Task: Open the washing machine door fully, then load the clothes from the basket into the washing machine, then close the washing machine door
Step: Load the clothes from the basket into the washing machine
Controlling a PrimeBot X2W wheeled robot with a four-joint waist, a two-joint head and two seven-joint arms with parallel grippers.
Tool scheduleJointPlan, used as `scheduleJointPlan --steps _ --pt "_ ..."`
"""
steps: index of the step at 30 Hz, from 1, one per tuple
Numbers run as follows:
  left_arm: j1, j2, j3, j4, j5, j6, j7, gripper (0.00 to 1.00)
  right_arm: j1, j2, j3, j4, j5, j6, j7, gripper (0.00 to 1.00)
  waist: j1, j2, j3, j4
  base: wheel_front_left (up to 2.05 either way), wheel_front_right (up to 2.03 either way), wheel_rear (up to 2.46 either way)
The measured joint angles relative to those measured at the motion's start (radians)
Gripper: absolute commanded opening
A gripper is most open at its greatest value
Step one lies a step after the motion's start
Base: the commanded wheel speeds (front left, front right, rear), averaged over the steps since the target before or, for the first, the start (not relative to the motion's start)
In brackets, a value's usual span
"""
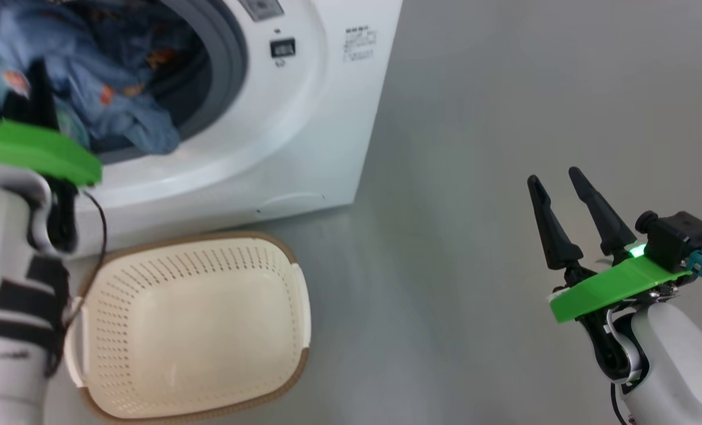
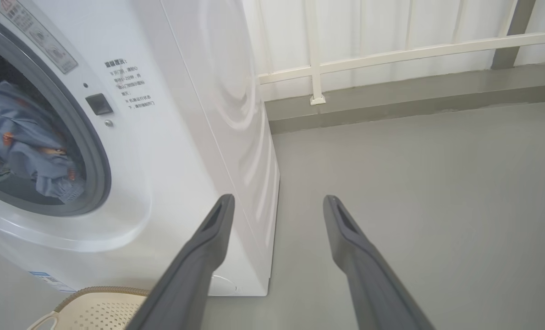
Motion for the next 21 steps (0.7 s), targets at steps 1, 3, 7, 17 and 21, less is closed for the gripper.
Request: scheduleJointPlan --steps 1,3,7,17,21 --pt "-0.031 0.000 -0.002 0.025 0.011 -0.001 0.000 0.00 -0.003 0.000 0.001 -0.002 -0.004 0.000 0.000 1.00 0.0000 0.0000 0.016 -0.005 0.00 0.00 0.00" --pt "-0.087 0.000 -0.006 0.073 0.020 -0.009 -0.001 0.00 -0.010 -0.001 -0.001 -0.010 -0.008 0.000 0.000 1.00 0.0000 0.0000 0.047 -0.014 0.00 0.00 0.00" --pt "-0.178 0.005 -0.009 0.167 0.029 -0.014 -0.001 0.00 -0.021 -0.001 -0.015 -0.028 -0.011 0.000 0.000 1.00 0.0001 0.0000 0.110 -0.035 0.00 0.00 0.00" --pt "-0.389 0.040 -0.038 0.288 0.082 -0.027 -0.003 0.00 -0.032 0.034 -0.032 -0.061 -0.026 0.000 0.000 1.00 0.0000 0.0000 0.258 -0.086 0.00 0.00 0.00" --pt "-0.461 0.073 -0.035 0.302 0.093 -0.013 -0.005 0.00 -0.038 0.051 -0.031 -0.067 -0.027 0.000 0.000 1.00 0.0000 0.0000 0.309 -0.107 0.00 0.00 0.00"
